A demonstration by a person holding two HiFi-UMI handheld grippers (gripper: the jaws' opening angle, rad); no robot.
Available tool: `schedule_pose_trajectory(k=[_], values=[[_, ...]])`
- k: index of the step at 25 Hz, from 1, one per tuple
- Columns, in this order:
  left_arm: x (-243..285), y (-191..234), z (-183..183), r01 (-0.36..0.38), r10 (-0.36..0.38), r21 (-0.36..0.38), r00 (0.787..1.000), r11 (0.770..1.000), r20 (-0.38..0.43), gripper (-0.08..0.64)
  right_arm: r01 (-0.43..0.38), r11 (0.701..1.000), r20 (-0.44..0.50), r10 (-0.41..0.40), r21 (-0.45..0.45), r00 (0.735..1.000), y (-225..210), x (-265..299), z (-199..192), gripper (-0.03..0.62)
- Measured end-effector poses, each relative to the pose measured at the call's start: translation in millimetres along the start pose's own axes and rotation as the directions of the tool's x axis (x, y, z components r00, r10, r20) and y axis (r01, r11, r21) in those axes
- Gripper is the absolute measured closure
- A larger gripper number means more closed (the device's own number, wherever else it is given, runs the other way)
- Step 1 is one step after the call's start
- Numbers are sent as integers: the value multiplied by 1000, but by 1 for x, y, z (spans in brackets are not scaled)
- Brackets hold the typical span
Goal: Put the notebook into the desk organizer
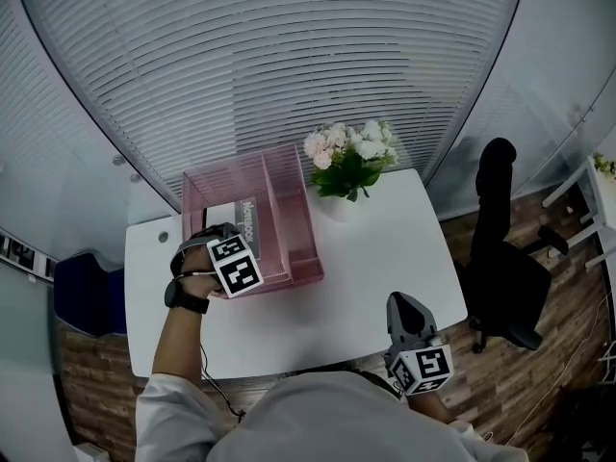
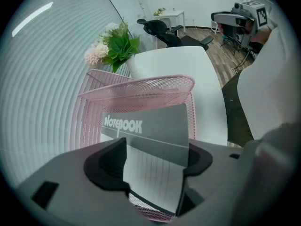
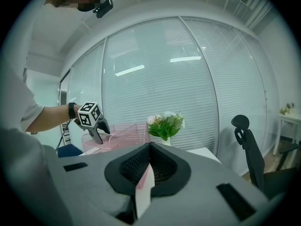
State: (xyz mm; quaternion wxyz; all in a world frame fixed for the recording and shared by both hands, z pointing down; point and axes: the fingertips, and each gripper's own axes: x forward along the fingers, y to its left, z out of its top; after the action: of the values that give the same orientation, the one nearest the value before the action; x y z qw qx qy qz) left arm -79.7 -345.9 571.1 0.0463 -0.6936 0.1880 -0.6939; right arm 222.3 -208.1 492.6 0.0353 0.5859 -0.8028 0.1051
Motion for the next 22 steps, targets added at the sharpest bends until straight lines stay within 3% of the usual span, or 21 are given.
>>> schedule_pose_trajectory(k=[9,17,22], values=[[-4,-16,15,62,-62,-11,996,998,63,222,-20,1000,-4,20,8,1000,0,9,-1,580],[-11,-19,9,37,-35,-31,997,999,70,222,-33,999,-1,33,1,999,2,7,1,580],[-29,-21,5,1,14,-91,987,996,160,224,-50,999,5,50,-15,999,13,8,5,580]])
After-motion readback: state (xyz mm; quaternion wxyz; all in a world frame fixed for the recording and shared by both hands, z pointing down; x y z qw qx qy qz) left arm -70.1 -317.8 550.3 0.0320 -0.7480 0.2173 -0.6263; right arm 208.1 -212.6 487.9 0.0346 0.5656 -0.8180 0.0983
